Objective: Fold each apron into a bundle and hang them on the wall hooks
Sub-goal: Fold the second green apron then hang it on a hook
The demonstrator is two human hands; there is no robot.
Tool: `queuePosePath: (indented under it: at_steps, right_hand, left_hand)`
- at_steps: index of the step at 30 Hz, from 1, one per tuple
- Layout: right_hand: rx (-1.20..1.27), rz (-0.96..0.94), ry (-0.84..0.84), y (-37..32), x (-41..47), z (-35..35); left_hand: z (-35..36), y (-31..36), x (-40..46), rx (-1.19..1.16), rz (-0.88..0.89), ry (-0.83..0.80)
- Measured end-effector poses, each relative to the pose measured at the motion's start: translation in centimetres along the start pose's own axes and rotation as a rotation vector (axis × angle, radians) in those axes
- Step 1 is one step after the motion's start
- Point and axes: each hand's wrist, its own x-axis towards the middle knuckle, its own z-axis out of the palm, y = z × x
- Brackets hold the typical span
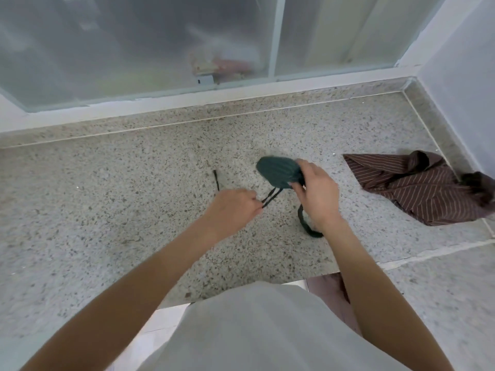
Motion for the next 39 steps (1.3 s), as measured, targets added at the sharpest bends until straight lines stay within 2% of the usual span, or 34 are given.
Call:
queuePosePath:
  at_steps: [2, 4, 8, 10, 14, 16, 19, 22, 25, 27, 29, 31, 34, 36, 39]
  right_hand:
    - [-0.066, -0.262, -0.241, 1.2, 0.7, -0.7]
    - [0.076, -0.336, -0.460, 1.7, 0.7, -1.1]
    - [0.754, -0.101, -0.598, 0.2, 0.4, -3.2]
    - [0.974, 0.000, -0.574, -1.0, 0.4, -4.2]
    - [1.279, 0.156, -0.474, -2.7, 0.8, -3.9]
    - [1.369, 0.248, -0.410, -3.1, 1.2, -3.5]
    - [1.408, 0.356, -0.281, -3.3, 1.9, -3.3]
    - [1.432, 0.446, -0.209, -3.1, 2.4, -3.3]
    - [1.349, 0.462, -0.216, -2.6, 2.5, -3.2]
    - [1.246, 0.401, -0.242, -2.3, 2.3, -3.2]
    - [1.209, 0.289, -0.340, -1.8, 2.0, -3.7]
    - [1.160, 0.145, -0.543, -1.3, 1.9, -4.4]
    - [0.802, -0.124, -0.820, -1.0, 1.8, -4.4]
    - [0.497, -0.213, -0.811, -1.0, 1.4, -3.3]
    - [0.154, -0.193, -0.592, -0.9, 1.3, -1.8]
  left_hand:
    - [-2.3, -1.5, 1.3, -0.013, 0.005, 0.016]
    - [-4.4, -3.6, 2.0, -0.110, -0.060, 0.022]
    - [-4.7, -5.9, 2.2, -0.711, -0.266, 0.066]
    - [-3.4, -5.5, 2.0, -0.903, -0.354, 0.055]
    - [-0.4, -3.2, 2.1, -1.110, -0.507, 0.052]
    - [0.4, -2.1, 1.9, -1.223, -0.484, 0.070]
    - [1.9, -1.7, 1.6, -1.204, -0.437, 0.105]
    - [2.6, -1.7, 0.9, -1.335, -0.432, 0.147]
    - [2.5, -1.9, 0.5, -1.366, -0.411, 0.073]
    - [2.4, -2.3, 0.4, -1.340, -0.412, 0.038]
    - [2.7, -3.0, 0.5, -1.080, -0.406, 0.027]
    - [2.6, -3.9, 0.9, -0.775, -0.400, -0.005]
    - [0.7, -5.1, 1.7, -0.533, -0.258, -0.047]
    - [-1.0, -5.5, 2.5, -0.381, -0.157, -0.087]
    - [-2.5, -5.0, 3.3, -0.199, -0.147, -0.049]
